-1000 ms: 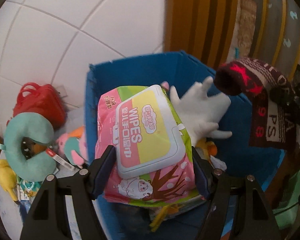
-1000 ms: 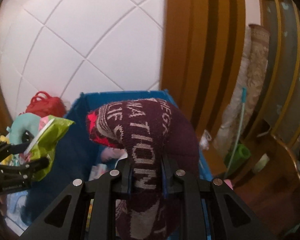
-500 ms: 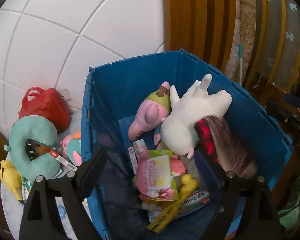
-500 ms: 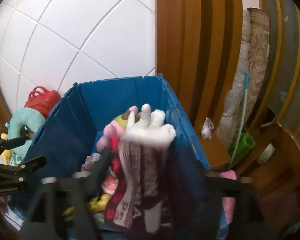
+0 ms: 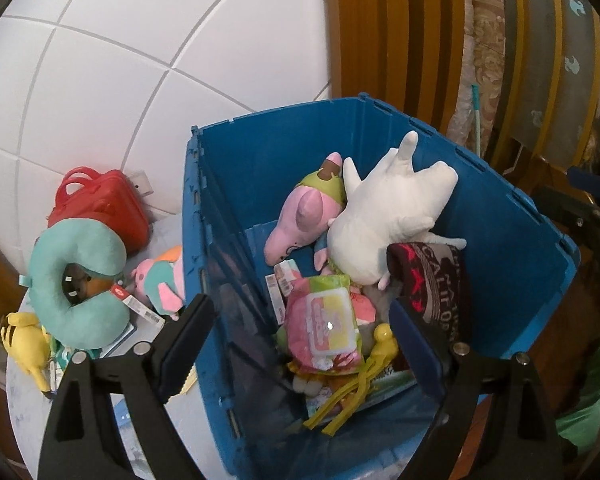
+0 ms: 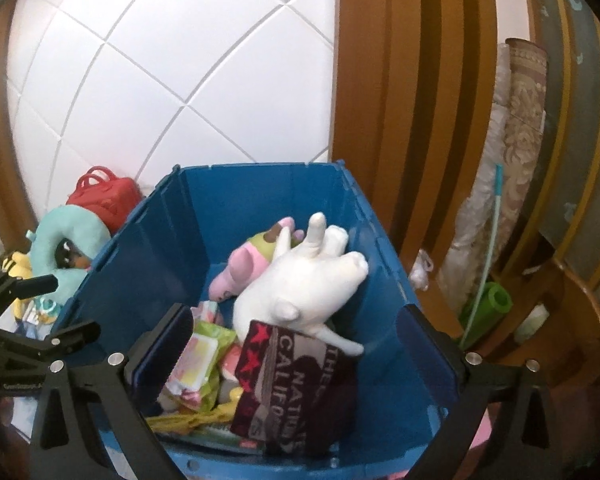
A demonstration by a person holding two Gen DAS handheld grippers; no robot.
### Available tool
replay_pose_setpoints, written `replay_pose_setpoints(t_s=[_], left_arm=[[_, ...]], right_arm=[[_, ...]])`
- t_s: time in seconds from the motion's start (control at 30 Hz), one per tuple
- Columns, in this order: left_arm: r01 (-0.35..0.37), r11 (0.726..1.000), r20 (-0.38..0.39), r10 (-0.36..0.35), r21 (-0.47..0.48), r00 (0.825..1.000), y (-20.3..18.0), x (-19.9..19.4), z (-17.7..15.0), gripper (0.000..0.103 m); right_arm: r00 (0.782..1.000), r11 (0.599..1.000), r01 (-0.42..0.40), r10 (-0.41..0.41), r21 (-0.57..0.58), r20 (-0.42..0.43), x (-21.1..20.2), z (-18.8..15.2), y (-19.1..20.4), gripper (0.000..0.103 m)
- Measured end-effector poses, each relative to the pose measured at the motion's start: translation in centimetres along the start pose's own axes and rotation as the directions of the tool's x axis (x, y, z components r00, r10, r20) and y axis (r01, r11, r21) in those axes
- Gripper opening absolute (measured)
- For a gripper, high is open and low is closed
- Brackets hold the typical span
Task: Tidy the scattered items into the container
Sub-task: 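Withdraw both tools from the crate back over the table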
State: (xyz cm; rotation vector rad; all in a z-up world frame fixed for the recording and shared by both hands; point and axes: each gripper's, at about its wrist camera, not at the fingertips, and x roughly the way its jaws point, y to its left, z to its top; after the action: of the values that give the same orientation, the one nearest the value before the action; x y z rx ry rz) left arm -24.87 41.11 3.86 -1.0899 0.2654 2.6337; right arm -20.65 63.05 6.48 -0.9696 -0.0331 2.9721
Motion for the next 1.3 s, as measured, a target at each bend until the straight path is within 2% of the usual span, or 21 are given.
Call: replay_pose_setpoints(t_s=[0.33,0.53,0.67,0.83,0.93,1.0,1.13,1.23,1.3], left_arm=[[-0.059,0.997,0.034,0.060,-0.043,0.998,2.8,-2.5,-3.3,0.090],[-0.135,0.983,-0.010,0.135,-0.128,0.991,7.9,-2.5,-6.3,0.090],[-0.179,0.967,-0.044,0.174,-0.179,0.984,12.3,-2.5,-8.5,0.090],[-0.231,0.945,-0.076,0.219,-0.230,0.973,20.1,-2.7,-11.9,0.090],[-0.245,0.936,-0.096,0.227,-0.253,0.969,25.6,-2.7,-14.0,0.090],[-0.257,0.933,-0.106,0.237,-0.254,0.966,29.5,-2.7,-15.3,0.090],[-0.278,0.924,-0.132,0.251,-0.264,0.959,36.6,-2.7,-17.2,0.090],[-0.292,0.913,-0.171,0.252,-0.284,0.953,41.5,-2.0,-18.1,0.090],[-0.297,0.910,-0.192,0.249,-0.290,0.949,43.6,-1.4,-18.5,0.090]], right_arm=[[0.998,0.999,-0.051,0.051,0.017,-0.044,0.2,-2.3,0.7,0.103],[0.991,0.991,-0.128,0.129,0.032,-0.038,1.0,-3.3,2.7,0.103],[0.985,0.985,-0.166,0.167,0.038,-0.043,2.1,-3.5,5.8,0.103],[0.981,0.981,-0.193,0.194,0.028,-0.022,2.1,-2.5,11.5,0.103],[0.978,0.978,-0.209,0.209,0.004,-0.006,1.8,-1.5,16.7,0.103],[0.975,0.975,-0.222,0.222,-0.024,0.010,1.5,-0.7,21.2,0.103],[0.955,0.955,-0.293,0.295,-0.044,0.034,2.0,0.7,29.9,0.103],[0.947,0.947,-0.321,0.321,-0.026,-0.001,4.1,1.0,35.8,0.103],[0.942,0.944,-0.330,0.330,0.012,-0.067,6.8,0.5,39.0,0.103]])
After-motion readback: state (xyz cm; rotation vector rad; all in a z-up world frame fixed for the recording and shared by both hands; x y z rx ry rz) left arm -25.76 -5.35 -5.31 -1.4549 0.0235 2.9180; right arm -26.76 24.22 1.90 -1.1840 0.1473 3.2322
